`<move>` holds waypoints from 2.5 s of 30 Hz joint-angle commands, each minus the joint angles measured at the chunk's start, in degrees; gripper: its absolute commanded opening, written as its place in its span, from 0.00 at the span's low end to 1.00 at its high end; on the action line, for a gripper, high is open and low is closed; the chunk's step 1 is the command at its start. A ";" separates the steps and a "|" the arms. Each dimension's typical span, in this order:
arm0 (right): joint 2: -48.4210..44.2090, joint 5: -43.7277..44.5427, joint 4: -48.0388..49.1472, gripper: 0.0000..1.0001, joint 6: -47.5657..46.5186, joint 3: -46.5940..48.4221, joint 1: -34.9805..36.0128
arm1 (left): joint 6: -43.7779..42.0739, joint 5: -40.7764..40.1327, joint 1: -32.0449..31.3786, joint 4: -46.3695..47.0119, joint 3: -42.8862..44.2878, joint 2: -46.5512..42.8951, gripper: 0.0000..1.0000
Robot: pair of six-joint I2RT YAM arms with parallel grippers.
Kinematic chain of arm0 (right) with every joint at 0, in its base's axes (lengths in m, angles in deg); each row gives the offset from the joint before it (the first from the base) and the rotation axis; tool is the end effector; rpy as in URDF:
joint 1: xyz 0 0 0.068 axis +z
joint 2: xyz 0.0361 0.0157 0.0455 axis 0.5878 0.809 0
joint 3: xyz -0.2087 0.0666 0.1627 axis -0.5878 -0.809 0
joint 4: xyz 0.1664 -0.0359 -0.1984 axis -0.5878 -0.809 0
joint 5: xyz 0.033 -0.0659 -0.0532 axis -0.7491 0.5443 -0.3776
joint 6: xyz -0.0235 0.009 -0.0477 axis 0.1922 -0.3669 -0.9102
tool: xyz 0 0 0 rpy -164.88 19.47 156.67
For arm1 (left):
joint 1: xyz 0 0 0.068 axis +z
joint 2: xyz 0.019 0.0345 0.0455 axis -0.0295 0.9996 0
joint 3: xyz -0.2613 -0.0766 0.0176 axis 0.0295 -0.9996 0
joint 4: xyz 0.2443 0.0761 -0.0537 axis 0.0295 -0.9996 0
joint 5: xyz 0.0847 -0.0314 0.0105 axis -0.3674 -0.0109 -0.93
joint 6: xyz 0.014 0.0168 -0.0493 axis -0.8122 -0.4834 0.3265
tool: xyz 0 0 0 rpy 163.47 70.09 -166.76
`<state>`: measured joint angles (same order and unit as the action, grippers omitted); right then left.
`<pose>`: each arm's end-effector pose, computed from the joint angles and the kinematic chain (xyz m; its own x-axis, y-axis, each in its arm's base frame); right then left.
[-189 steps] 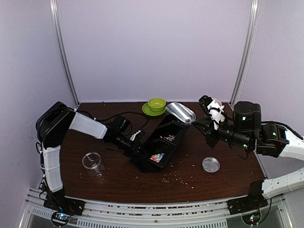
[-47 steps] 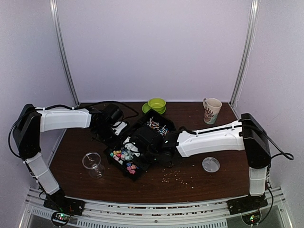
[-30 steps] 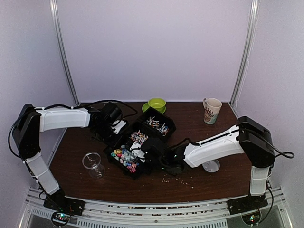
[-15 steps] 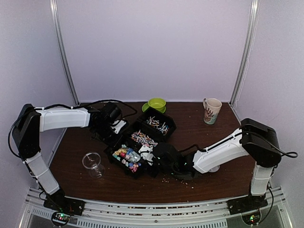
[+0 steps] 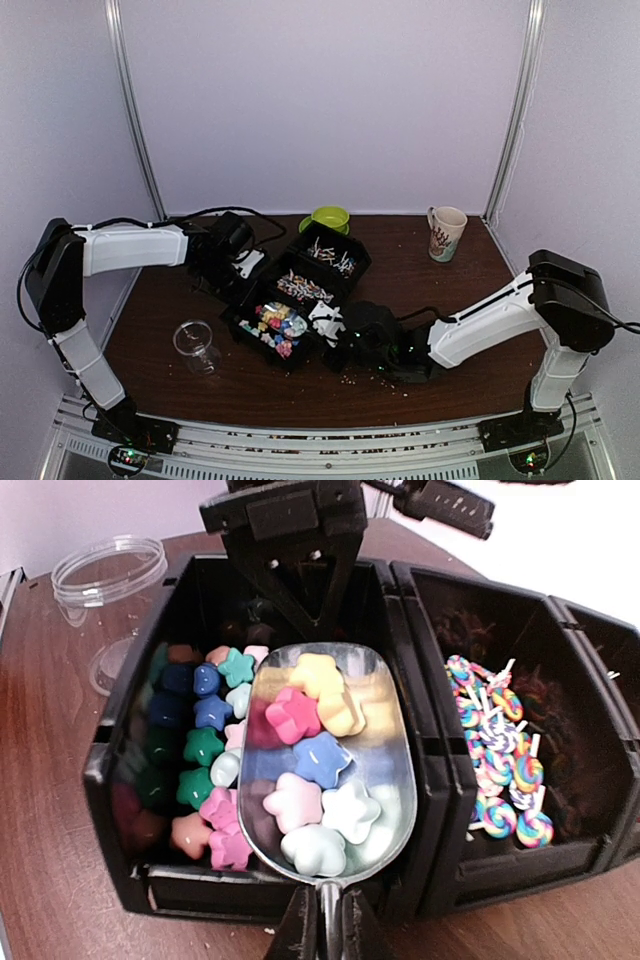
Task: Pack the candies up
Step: Scoop the fake candies from the storage box, then place the plate at the center of the board.
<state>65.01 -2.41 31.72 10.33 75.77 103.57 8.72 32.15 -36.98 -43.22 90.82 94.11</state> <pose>0.1452 0.3385 0.1582 -0.1358 -0.4111 -0.9014 -0.8705 0.4839 -0.0895 0.2761 -0.1990 0.2057 -0.8739 0.3413 -0.3460 0.4136 0.8962 -0.1606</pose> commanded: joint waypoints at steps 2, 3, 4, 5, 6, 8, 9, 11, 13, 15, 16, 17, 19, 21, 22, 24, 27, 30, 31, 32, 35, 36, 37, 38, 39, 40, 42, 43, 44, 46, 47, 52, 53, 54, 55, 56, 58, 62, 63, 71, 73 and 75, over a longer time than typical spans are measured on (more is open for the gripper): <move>-6.51 8.86 0.20 0.00 -0.91 -3.75 -0.74 | -1.81 2.56 1.67 7.97 4.50 -1.68 0.00; -7.37 9.51 0.19 0.00 -1.10 -4.28 -0.88 | -1.99 2.75 1.71 7.77 4.64 -1.42 0.00; -8.36 10.29 -0.02 0.00 -1.27 -4.74 -1.13 | -2.26 2.83 1.74 7.54 4.76 -1.16 0.00; -9.40 10.90 -0.15 0.00 -1.25 -5.25 -1.39 | -2.44 2.83 1.91 7.18 4.94 -0.81 0.00; -10.36 11.48 -0.38 0.00 -1.21 -5.74 -1.94 | -2.53 3.04 1.97 7.00 5.11 -0.37 0.00; -12.14 12.04 -0.80 0.00 -0.85 -6.72 -2.89 | -2.56 3.47 2.14 6.84 5.22 0.07 0.00; -12.92 12.03 -0.96 0.00 -0.55 -7.07 -3.47 | -2.58 3.60 2.10 6.88 5.31 0.18 0.00; -14.19 12.16 -1.36 0.00 0.09 -7.81 -4.48 | -2.53 3.79 2.27 6.84 5.32 0.41 0.00; -15.41 12.77 -0.89 0.00 0.37 -8.80 -5.06 | -2.41 3.68 2.50 6.64 5.32 0.50 0.00; -16.81 13.33 -0.16 0.00 0.50 -9.90 -5.57 | -2.16 3.31 3.02 6.36 5.32 0.51 0.00; -17.59 13.43 -0.10 0.00 0.51 -10.21 -5.71 | -2.00 3.12 3.29 6.33 5.32 0.45 0.00; -18.25 13.80 -0.14 0.00 0.39 -10.62 -5.82 | -1.80 3.02 3.75 6.31 5.32 0.47 0.00; -19.81 14.76 -0.06 0.00 -0.17 -11.23 -6.01 | -1.48 2.98 4.81 6.25 5.32 0.35 0.00; -21.24 15.61 0.39 0.00 -0.68 -12.05 -6.19 | -1.18 2.84 5.58 6.14 5.32 0.29 0.00; -22.01 15.64 0.60 0.00 -0.84 -12.47 -6.40 | -1.05 2.73 6.03 6.17 5.32 0.25 0.00; -23.22 15.88 0.97 0.00 -0.99 -13.15 -6.83 | -1.00 2.39 6.75 6.02 5.32 0.09 0.00; -24.89 16.15 1.67 0.00 -0.90 -14.16 -7.25 | -0.91 1.79 8.14 5.60 5.40 0.07 0.00; -26.10 16.16 1.44 0.00 -1.12 -14.50 -7.53 | -0.98 0.87 9.54 5.22 5.48 -0.02 0.00; -26.27 16.24 1.22 0.00 -1.32 -14.53 -7.61 | -1.04 0.74 10.07 5.19 5.54 -0.02 0.00; -26.55 16.37 1.02 0.00 -1.40 -14.55 -7.63 | -1.08 0.67 10.49 5.21 5.58 -0.02 0.00; -27.10 16.42 0.72 0.00 -1.68 -14.85 -7.71 | -1.29 0.52 11.64 5.17 5.58 0.06 0.00; -27.23 16.42 0.65 0.00 -1.72 -14.95 -7.72 | -1.41 0.38 11.95 5.09 5.65 0.14 0.00; -27.33 16.50 0.61 0.00 -1.79 -15.02 -7.72 | -1.47 0.37 12.17 5.08 5.67 0.28 0.00; -27.44 16.47 0.61 0.00 -1.74 -15.14 -7.75 | -1.45 0.33 12.46 5.10 5.67 0.43 0.00; -27.52 16.36 0.58 0.00 -1.70 -15.14 -7.74 | -1.56 0.45 12.71 5.08 5.71 0.61 0.00; -27.54 16.26 0.60 0.00 -1.69 -15.24 -7.79 | -1.56 0.52 12.90 5.08 5.80 0.86 0.00; -27.59 16.21 0.63 0.00 -1.60 -15.30 -7.79 | -1.65 0.71 13.43 4.96 6.01 1.26 0.00; -27.61 16.17 0.68 0.00 -1.53 -15.41 -7.76 | -1.72 0.68 13.65 4.88 6.04 1.41 0.00; -27.67 16.16 0.76 0.00 -1.56 -15.50 -7.80 | -1.80 0.45 13.82 4.63 6.10 1.56 0.00; -27.77 16.16 0.81 0.00 -1.52 -15.48 -7.78 | -1.93 0.12 14.26 4.48 6.04 1.71 0.00; -27.80 16.16 0.83 0.00 -1.55 -15.51 -7.80 | -1.90 -0.14 14.44 4.36 6.09 1.90 0.00; -27.90 16.09 0.87 0.00 -1.61 -15.69 -7.80 | -1.80 -0.41 16.04 4.04 6.36 2.57 0.00; -27.73 16.08 0.78 0.00 -1.60 -15.66 -7.81 | -1.82 -0.50 16.31 4.04 6.45 2.61 0.00; -27.71 16.01 0.78 0.00 -1.56 -15.71 -7.76 | -1.86 -0.58 16.57 4.07 6.52 2.62 0.00; -27.61 16.00 0.83 0.00 -1.52 -15.71 -7.80 | -1.87 -0.80 16.97 4.09 6.55 2.66 0.00; -27.68 15.91 0.79 0.00 -1.46 -15.71 -7.80 | -1.87 -0.89 17.26 4.05 6.55 2.70 0.00; -27.72 15.75 0.78 0.00 -1.35 -15.65 -7.81 | -1.94 -1.08 18.00 4.03 6.55 2.88 0.00; -27.89 15.63 0.77 0.00 -1.37 -15.68 -7.76 | -2.28 -1.53 19.12 3.76 6.92 3.67 0.00; -27.97 15.63 0.78 0.00 -1.36 -15.71 -7.80 | -2.43 -1.71 19.46 3.62 7.04 4.01 0.00; -28.48 15.07 0.74 0.00 -1.38 -16.01 -7.74 | -3.06 -2.37 21.35 3.08 7.78 6.11 0.12; -28.79 15.02 0.74 0.00 -1.43 -16.21 -7.75 | -3.10 -2.71 21.88 3.05 7.78 6.21 0.16; -29.09 15.10 0.81 0.00 -1.51 -16.38 -7.78 | -3.10 -3.04 22.11 2.99 7.70 6.28 0.20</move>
<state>38.04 12.39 30.69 8.93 60.03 96.01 5.75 29.55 -15.74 -44.23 96.26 100.47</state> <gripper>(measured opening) 0.076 0.171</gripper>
